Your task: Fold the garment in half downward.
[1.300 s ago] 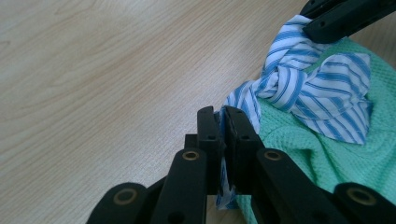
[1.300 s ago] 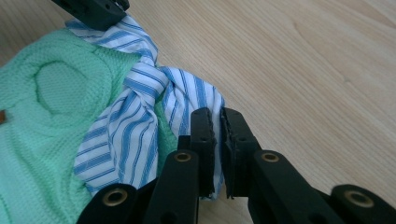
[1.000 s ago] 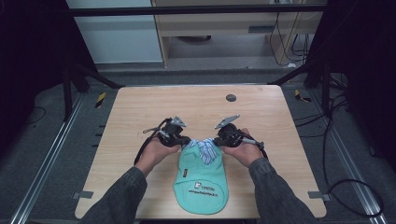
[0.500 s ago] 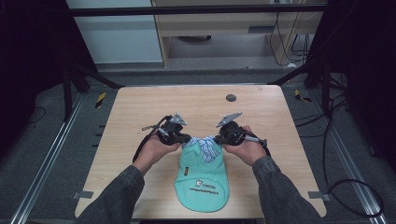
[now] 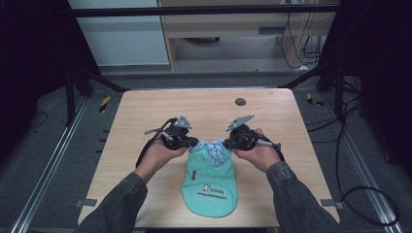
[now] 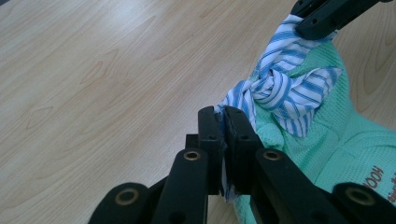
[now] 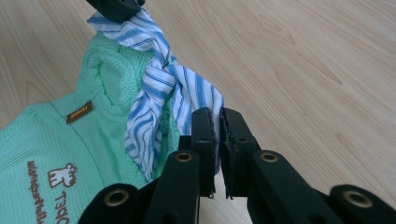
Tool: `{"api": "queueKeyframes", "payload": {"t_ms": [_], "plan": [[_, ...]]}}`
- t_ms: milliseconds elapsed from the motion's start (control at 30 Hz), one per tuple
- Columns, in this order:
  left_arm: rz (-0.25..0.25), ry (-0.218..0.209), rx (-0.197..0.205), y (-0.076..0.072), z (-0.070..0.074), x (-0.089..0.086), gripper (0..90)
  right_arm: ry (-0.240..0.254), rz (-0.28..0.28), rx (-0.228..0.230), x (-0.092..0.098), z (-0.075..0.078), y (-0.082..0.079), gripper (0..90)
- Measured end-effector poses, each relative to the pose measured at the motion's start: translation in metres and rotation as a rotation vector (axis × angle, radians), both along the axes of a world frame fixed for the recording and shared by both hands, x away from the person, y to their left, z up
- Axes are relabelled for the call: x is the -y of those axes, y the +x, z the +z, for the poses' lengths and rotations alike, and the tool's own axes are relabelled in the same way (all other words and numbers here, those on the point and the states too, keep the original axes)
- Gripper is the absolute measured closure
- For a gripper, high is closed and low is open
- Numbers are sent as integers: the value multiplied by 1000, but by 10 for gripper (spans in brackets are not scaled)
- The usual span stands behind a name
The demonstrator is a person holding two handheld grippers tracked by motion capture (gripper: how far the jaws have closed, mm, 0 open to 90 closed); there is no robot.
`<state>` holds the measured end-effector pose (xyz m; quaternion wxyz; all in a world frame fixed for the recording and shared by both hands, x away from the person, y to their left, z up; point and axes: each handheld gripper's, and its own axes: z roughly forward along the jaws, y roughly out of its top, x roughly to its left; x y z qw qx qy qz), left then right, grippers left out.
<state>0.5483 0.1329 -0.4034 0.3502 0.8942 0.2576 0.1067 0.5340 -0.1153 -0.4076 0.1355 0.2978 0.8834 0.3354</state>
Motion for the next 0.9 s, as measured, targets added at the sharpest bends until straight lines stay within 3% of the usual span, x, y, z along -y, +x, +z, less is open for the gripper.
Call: {"api": "queueKeyframes", "payload": {"t_ms": [300,900], "plan": [[-5,0,14,1,8,-1,860,-11,11,21,-1,10,-1,846],[-22,39,45,4,25,-1,860,-44,39,53,-6,24,2,844]]}}
